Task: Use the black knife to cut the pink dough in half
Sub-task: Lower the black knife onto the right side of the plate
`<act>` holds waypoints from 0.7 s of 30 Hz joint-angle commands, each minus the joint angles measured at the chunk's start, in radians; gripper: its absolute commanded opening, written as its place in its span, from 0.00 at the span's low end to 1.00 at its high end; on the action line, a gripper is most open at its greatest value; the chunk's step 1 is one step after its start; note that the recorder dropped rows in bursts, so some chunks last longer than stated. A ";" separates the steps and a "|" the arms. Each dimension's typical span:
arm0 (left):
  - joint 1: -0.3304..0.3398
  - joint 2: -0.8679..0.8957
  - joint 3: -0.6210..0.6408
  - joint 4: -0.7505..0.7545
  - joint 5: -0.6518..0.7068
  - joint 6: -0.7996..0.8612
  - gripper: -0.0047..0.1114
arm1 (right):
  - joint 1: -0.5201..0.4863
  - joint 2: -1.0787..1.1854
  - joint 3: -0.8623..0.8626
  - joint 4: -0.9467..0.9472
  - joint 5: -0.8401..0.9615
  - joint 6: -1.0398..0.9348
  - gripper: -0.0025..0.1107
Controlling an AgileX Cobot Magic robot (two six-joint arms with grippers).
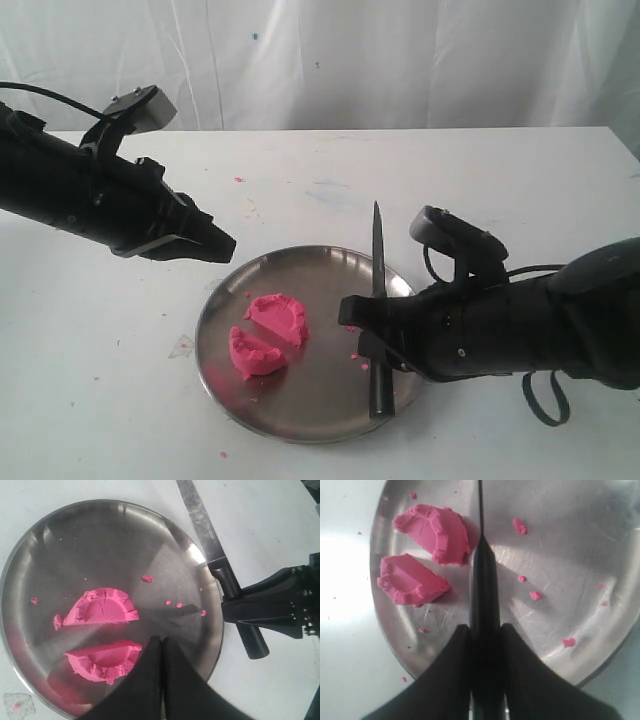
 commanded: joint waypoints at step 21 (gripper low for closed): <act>-0.007 -0.009 0.006 -0.015 0.013 0.001 0.04 | -0.006 0.229 -0.118 0.010 0.016 -0.053 0.02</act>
